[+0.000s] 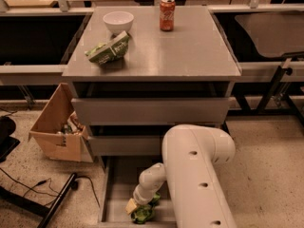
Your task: Pick green rice chip bag from bottom drawer and place on counter
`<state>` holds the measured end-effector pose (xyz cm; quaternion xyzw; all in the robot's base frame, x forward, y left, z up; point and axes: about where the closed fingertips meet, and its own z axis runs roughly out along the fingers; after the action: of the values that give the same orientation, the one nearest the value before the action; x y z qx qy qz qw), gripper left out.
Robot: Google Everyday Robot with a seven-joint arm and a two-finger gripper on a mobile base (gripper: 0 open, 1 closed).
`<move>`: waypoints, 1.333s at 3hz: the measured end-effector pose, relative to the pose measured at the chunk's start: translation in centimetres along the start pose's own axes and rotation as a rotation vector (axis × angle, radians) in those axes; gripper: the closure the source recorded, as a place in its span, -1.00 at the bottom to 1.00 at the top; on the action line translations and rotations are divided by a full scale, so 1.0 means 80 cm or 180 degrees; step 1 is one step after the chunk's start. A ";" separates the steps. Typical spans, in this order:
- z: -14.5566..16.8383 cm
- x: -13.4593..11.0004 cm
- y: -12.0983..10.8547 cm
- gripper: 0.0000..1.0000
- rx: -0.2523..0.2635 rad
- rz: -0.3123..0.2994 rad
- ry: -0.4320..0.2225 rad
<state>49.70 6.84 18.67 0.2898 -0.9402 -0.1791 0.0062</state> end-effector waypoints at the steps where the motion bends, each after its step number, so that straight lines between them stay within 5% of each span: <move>1: 0.009 0.000 -0.006 0.19 0.0060 0.0025 0.0026; 3: 0.009 0.000 -0.006 1.00 0.0059 0.0025 0.0026; 4: -0.020 0.001 0.011 1.00 -0.0029 -0.0171 -0.0074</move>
Offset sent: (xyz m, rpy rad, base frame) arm 0.0017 -0.0013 -0.0079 -0.0209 -0.0015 -0.0063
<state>49.29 6.95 20.46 0.3128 -0.9313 -0.1868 -0.0082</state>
